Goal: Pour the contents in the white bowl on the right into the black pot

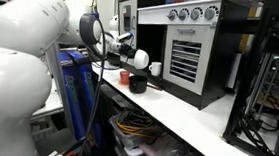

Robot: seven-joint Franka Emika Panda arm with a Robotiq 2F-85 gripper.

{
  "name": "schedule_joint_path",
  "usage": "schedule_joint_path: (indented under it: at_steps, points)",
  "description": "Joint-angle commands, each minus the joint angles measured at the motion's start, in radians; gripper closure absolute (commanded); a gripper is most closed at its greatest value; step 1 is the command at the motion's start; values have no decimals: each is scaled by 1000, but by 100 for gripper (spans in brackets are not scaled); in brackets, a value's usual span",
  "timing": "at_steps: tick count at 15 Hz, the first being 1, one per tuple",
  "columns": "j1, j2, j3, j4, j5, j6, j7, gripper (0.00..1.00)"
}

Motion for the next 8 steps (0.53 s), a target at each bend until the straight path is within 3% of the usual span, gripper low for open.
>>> schedule_joint_path:
  at_steps: [1, 8]
  points:
    - [18, 34, -21, 50, -27, -37, -62, 99]
    - [23, 46, -30, 50, -42, -44, -95, 99]
